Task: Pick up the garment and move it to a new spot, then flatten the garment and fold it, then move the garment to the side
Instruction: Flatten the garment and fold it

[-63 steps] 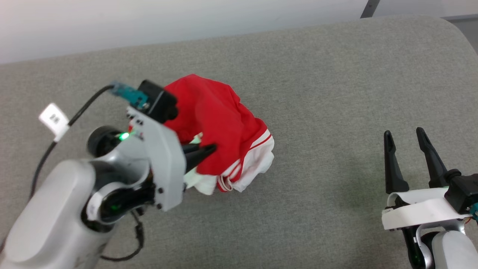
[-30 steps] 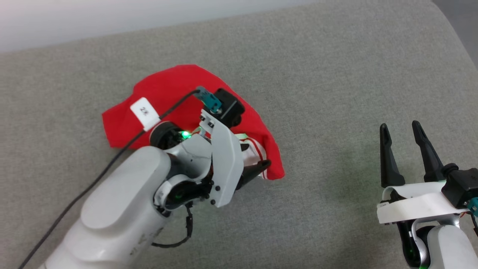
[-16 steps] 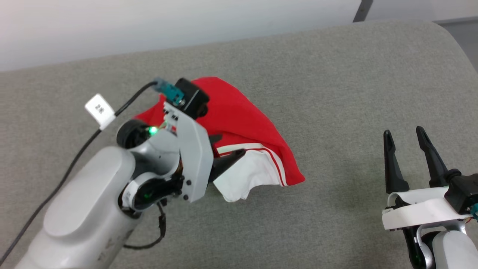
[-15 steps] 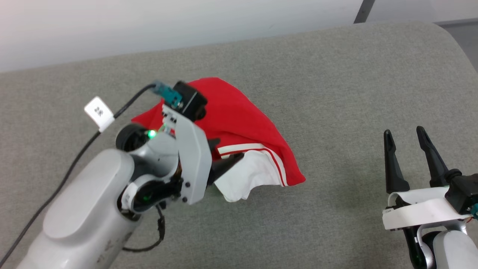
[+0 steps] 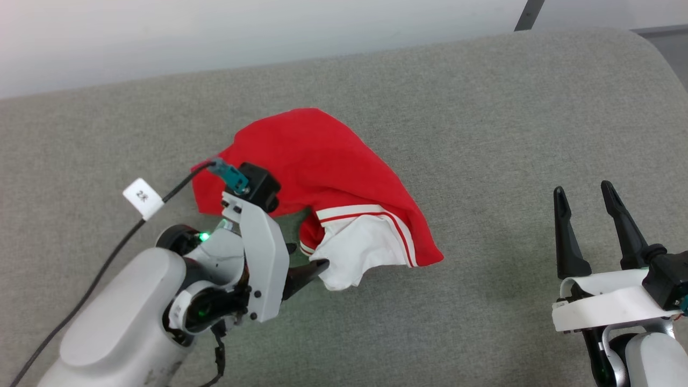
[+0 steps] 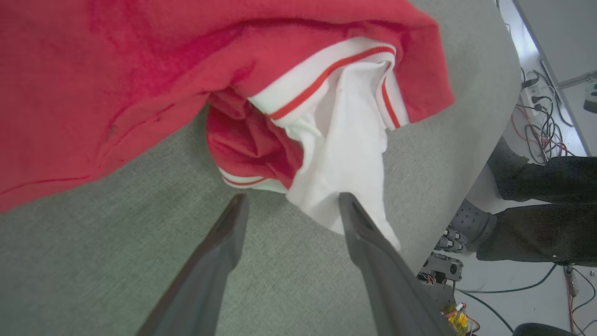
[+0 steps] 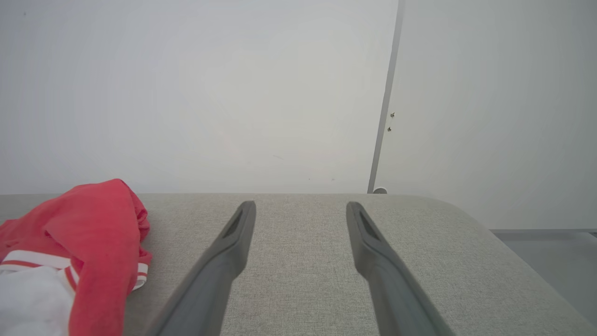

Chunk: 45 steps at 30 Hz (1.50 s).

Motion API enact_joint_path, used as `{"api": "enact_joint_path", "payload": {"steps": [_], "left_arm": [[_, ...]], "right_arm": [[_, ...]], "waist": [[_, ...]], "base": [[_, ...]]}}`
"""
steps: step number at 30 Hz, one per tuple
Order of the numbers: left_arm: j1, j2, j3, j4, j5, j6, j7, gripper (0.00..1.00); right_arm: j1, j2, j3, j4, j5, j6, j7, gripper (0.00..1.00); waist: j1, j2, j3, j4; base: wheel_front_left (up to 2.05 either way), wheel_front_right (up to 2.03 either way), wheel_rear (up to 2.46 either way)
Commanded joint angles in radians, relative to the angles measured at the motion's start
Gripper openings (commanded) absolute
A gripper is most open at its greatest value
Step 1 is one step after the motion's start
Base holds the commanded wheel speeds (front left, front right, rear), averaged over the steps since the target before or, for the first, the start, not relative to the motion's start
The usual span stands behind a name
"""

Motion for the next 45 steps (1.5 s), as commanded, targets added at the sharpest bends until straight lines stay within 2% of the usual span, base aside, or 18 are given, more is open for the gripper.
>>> {"api": "enact_joint_path", "payload": {"steps": [1, 10, 11, 12, 13, 14, 18, 25, 30, 45], "left_arm": [[0.012, 0.003, -0.004, 0.004, -0.001, 0.003, 0.005, 1.00], [0.023, -0.008, -0.013, 0.043, -0.012, -0.003, 0.004, 1.00], [0.021, -0.012, -0.013, 0.043, -0.017, -0.006, 0.004, 0.73], [0.020, -0.018, -0.010, 0.044, -0.025, -0.008, 0.002, 0.38], [0.021, -0.026, -0.006, 0.046, -0.038, -0.006, 0.003, 0.14], [0.021, -0.032, -0.003, 0.045, -0.047, -0.009, 0.005, 0.00], [0.010, -0.049, 0.006, 0.040, -0.072, -0.019, 0.001, 0.00], [-0.005, -0.039, 0.019, 0.025, -0.083, -0.009, 0.013, 0.00], [-0.011, 0.004, 0.048, -0.008, -0.072, 0.012, 0.007, 0.00], [0.121, 0.261, 0.215, -0.121, -0.046, 0.112, -0.042, 0.00]], "right_arm": [[-0.001, -0.002, -0.002, -0.003, -0.011, 0.000, -0.005, 1.00], [-0.010, 0.002, -0.002, 0.002, -0.010, 0.000, -0.005, 1.00], [-0.010, 0.003, -0.003, 0.002, -0.010, 0.000, -0.005, 1.00], [-0.011, 0.003, -0.003, 0.002, -0.011, 0.000, -0.005, 1.00], [-0.011, 0.004, -0.004, 0.003, -0.011, 0.000, -0.005, 1.00], [-0.011, 0.004, -0.004, 0.003, -0.011, 0.000, -0.005, 1.00], [-0.013, 0.007, -0.004, 0.004, -0.009, 0.000, -0.005, 1.00], [-0.014, 0.008, -0.007, 0.008, -0.006, 0.000, -0.005, 1.00], [-0.002, 0.007, -0.013, 0.009, -0.009, 0.000, -0.005, 1.00], [0.028, -0.017, -0.016, 0.016, -0.012, 0.000, -0.004, 1.00]], "waist": [[0.0000, 0.0000, 0.004, -0.001], [0.0000, 0.0000, 0.019, -0.007], [0.0000, 0.0000, 0.019, -0.007], [0.0000, 0.0000, 0.019, -0.007], [0.0000, 0.0000, 0.020, -0.007], [0.0000, 0.0000, 0.020, -0.007], [0.0000, 0.0000, 0.021, -0.006], [0.0000, 0.0000, 0.021, -0.006], [0.0000, 0.0000, 0.012, 0.001], [0.0000, 0.0000, -0.045, 0.066]], "base": [[0.00, 0.00, 0.00], [0.00, 0.00, 0.00], [0.00, 0.00, 0.00], [0.00, 0.00, 0.00], [0.00, 0.00, 0.00], [0.00, 0.00, 0.00], [0.00, 0.00, 0.00], [0.00, 0.00, 0.00], [0.00, 0.00, 0.00], [0.00, 0.00, 0.00]]}}
